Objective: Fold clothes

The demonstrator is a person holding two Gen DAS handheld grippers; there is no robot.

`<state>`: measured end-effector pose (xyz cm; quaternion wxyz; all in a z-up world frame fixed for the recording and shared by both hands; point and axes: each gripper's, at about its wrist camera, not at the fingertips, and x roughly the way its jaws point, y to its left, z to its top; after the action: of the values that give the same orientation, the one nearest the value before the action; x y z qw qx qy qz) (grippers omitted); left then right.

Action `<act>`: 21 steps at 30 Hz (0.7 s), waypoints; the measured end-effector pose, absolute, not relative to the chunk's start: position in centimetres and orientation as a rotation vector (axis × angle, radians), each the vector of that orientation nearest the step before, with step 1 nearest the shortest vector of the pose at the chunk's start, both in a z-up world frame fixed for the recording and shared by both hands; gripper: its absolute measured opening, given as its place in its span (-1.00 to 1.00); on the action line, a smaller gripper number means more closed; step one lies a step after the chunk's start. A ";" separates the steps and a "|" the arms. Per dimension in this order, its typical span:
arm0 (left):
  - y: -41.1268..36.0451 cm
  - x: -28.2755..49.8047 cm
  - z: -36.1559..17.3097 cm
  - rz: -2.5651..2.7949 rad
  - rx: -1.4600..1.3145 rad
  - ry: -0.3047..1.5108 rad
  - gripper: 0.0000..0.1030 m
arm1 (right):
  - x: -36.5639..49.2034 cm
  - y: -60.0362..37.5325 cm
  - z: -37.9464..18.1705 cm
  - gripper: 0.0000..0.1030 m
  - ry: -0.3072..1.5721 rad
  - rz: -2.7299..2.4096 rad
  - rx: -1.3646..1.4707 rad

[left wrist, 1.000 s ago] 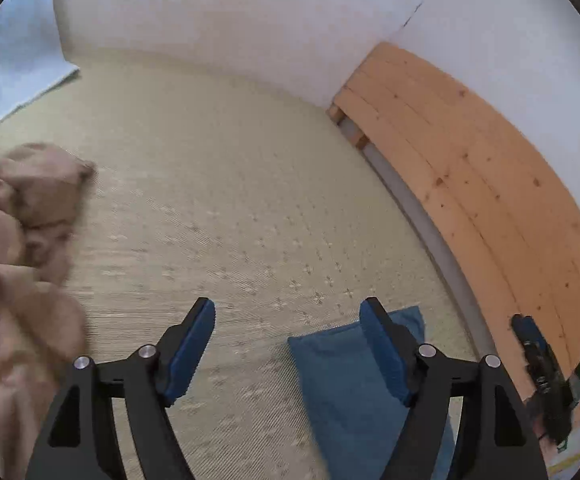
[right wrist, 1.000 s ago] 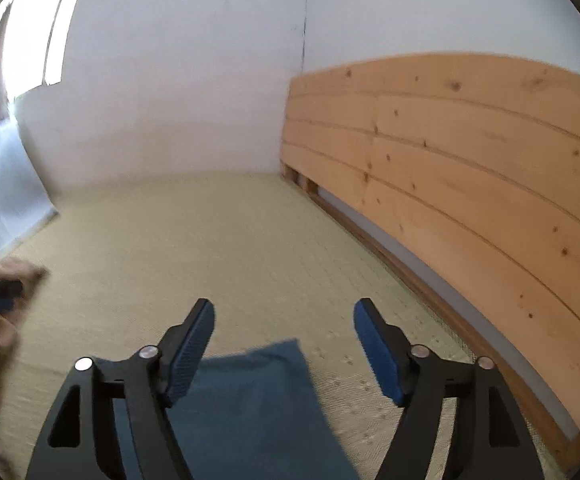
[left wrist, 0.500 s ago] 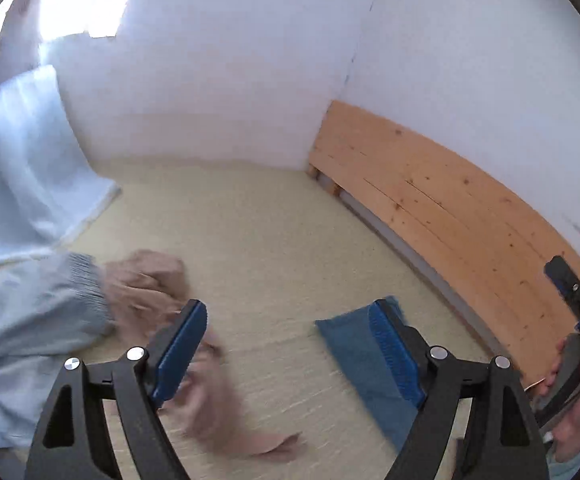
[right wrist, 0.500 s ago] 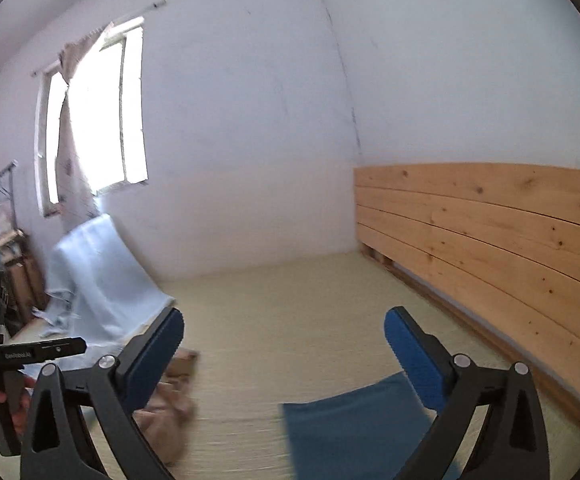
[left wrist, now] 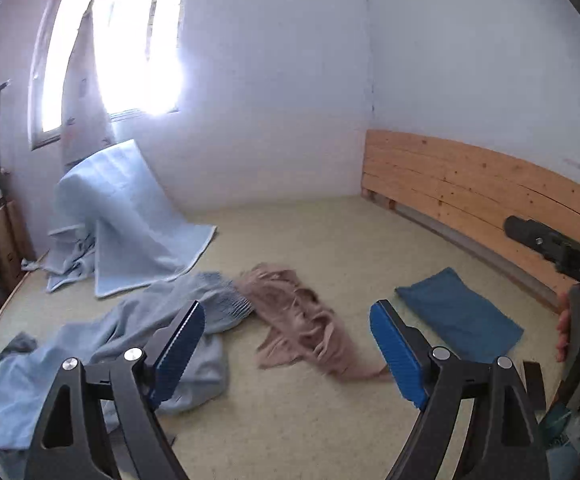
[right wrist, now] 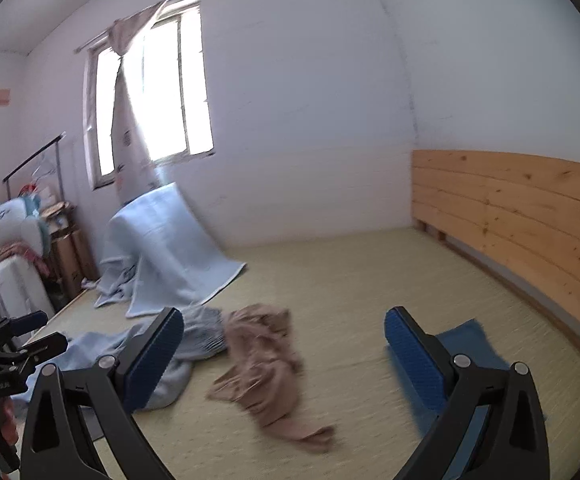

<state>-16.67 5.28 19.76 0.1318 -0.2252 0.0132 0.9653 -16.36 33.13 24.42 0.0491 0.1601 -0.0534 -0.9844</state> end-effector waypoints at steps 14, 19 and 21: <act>-1.3 -13.6 9.5 2.958 -0.790 -0.107 0.71 | -13.4 24.6 13.5 0.99 -0.033 -2.964 0.610; 1.0 -14.2 5.5 3.032 -0.735 0.112 0.71 | -14.0 25.2 8.6 0.99 -0.002 -2.978 0.694; 2.2 -14.4 4.1 3.006 -0.740 0.196 0.71 | -14.6 25.4 7.0 0.99 -0.001 -2.973 0.740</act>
<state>-14.39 2.23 4.12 0.0200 -0.2384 0.0631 0.9689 -14.60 25.40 7.00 0.0389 0.2414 -0.0002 -0.9697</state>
